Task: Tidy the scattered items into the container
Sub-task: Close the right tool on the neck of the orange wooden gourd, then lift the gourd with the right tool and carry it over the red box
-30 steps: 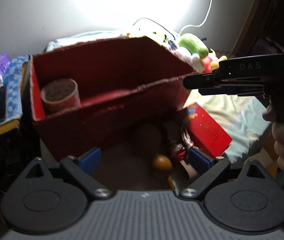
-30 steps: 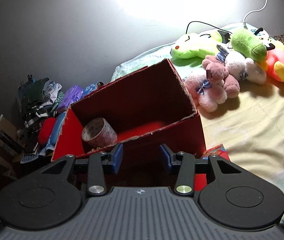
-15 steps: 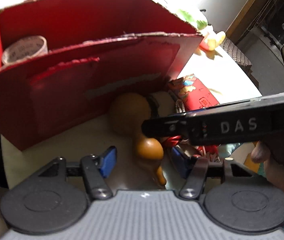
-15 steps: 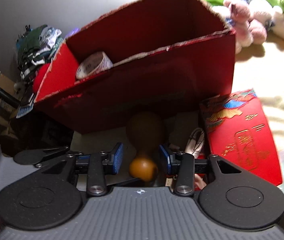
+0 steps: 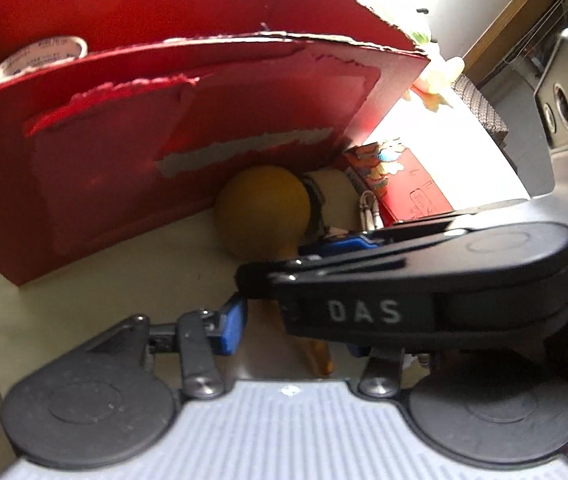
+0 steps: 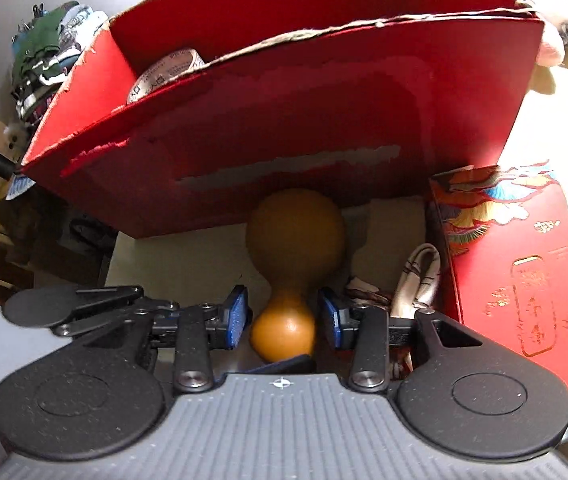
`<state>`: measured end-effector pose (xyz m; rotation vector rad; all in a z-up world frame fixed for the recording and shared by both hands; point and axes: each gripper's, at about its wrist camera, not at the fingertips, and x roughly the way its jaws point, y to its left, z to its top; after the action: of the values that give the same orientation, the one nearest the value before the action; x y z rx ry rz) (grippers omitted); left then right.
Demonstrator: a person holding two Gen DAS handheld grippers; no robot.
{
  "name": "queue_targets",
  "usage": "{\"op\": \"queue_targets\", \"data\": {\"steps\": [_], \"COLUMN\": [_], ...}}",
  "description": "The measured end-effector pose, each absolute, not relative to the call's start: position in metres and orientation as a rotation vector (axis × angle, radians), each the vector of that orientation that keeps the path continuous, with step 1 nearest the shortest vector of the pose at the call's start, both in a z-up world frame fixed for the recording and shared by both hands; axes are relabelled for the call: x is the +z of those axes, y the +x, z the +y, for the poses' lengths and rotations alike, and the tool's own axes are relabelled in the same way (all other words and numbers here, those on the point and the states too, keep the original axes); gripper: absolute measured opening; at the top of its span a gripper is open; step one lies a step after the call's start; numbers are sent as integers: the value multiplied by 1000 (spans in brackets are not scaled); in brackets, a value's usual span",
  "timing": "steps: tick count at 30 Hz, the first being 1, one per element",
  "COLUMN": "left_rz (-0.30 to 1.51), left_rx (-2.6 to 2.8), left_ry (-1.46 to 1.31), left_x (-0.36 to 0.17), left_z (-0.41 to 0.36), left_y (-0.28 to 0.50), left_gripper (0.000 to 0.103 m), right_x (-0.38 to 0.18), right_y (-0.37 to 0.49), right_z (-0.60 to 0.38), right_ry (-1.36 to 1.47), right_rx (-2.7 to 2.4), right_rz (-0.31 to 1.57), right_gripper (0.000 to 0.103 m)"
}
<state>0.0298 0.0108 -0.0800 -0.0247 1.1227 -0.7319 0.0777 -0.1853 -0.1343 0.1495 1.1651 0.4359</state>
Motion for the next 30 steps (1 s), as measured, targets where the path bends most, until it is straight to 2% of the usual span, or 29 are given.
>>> {"op": "queue_targets", "data": {"steps": [1,4,17,30], "left_rz": [1124,1118,1087,897], "left_rx": [-742,-751,-786,-955], "left_ry": [-38,-38,17,156], "left_x": [-80,-80,-73,-16], "left_z": [12,13,12,9], "left_y": [30,28,25,-3], "left_gripper": [41,41,39,37], "right_x": [-135,-138,-140,-90], "right_y": [79,81,80,62], "right_z": [-186,-189,-192,-224], "right_ry": [152,177,207,337], "right_rx": [431,429,421,428], "right_rz": [1166,1177,1165,1085], "right_gripper": [40,35,33,32]}}
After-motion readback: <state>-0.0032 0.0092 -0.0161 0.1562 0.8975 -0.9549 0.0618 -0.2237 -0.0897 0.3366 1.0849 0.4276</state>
